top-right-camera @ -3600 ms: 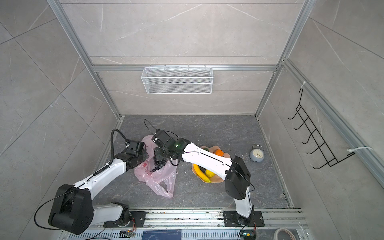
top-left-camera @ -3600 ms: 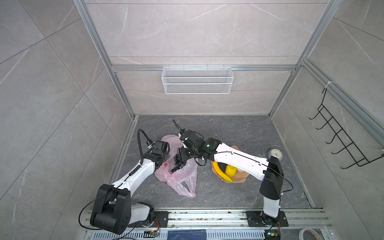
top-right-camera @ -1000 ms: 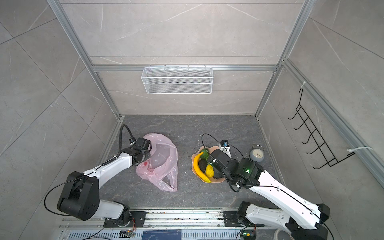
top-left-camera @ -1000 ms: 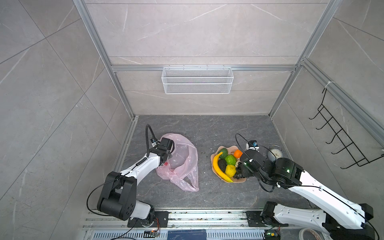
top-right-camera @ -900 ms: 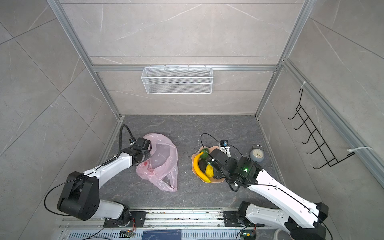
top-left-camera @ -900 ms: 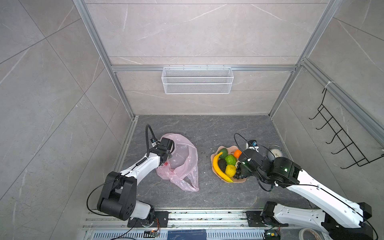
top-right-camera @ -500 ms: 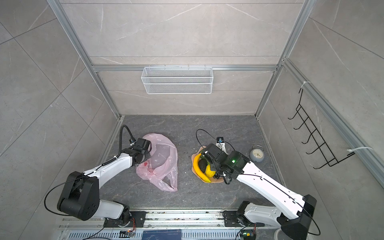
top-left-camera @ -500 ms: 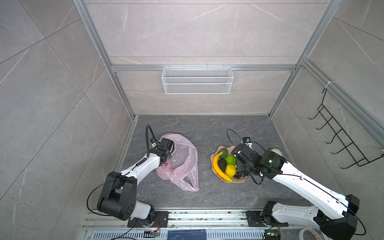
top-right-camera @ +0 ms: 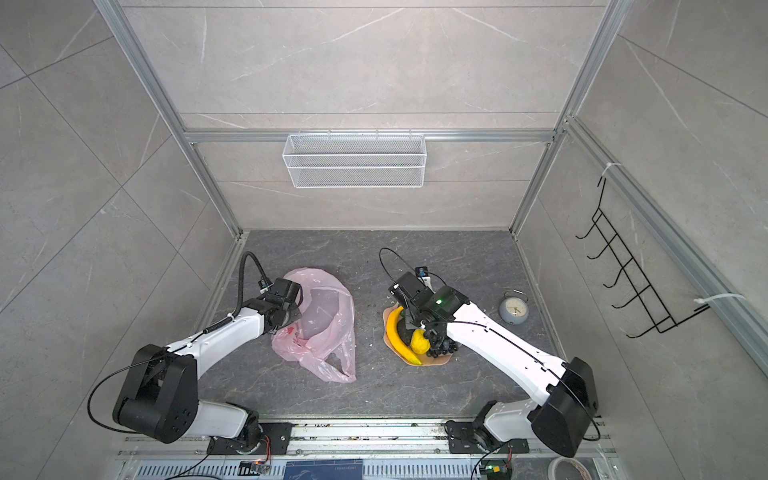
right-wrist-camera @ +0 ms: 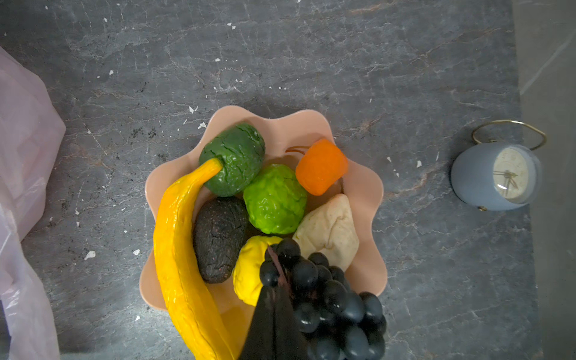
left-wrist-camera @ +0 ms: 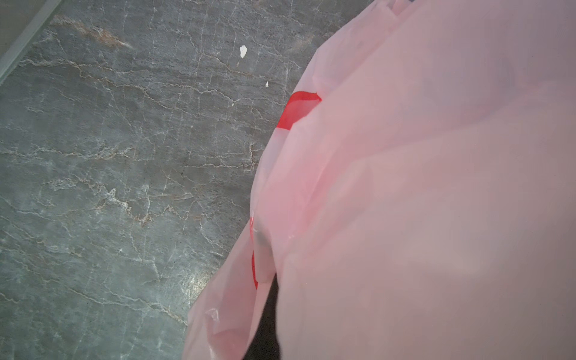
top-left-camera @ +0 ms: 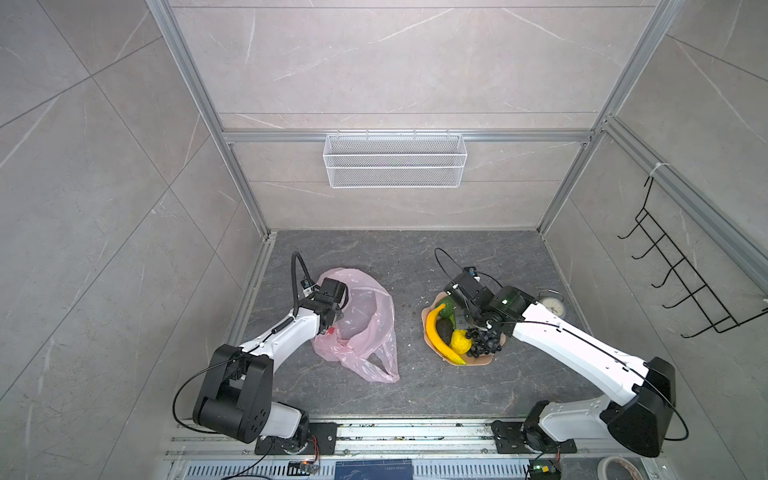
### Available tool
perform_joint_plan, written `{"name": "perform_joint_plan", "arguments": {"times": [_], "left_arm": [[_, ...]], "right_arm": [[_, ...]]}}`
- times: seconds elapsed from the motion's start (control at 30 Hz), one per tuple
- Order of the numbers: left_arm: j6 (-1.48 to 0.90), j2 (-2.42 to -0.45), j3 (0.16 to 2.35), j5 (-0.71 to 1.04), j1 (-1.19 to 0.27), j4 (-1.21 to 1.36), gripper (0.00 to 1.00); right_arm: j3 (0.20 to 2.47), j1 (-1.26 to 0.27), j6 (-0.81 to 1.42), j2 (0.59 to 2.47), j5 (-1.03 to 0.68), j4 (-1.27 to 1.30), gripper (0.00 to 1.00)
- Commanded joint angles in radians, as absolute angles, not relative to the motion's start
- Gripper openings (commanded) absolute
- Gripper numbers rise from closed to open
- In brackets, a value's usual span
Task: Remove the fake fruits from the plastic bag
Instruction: 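Lower the grapes into the pink bowl and open the right gripper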
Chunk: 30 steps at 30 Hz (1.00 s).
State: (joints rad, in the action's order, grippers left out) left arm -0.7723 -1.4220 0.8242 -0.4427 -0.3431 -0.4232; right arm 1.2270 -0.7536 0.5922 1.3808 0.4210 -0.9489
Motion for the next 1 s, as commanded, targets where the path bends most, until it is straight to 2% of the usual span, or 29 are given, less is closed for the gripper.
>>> {"name": "perform_joint_plan", "arguments": {"times": [0.0, 0.53, 0.97], "left_arm": [[-0.747, -1.39, 0.818, -0.466, -0.341, -0.427, 0.0], [-0.745, -1.394, 0.815, -0.451, -0.342, -0.417, 0.0], [-0.731, -1.378, 0.818, -0.441, -0.341, -0.417, 0.0]], "right_arm": [[1.247, -0.741, 0.556, 1.41, 0.374, -0.882, 0.0], [1.323, -0.701, 0.52, 1.476, 0.35, -0.828, 0.0], [1.271, -0.675, 0.533, 1.504, 0.341, -0.799, 0.0]]}}
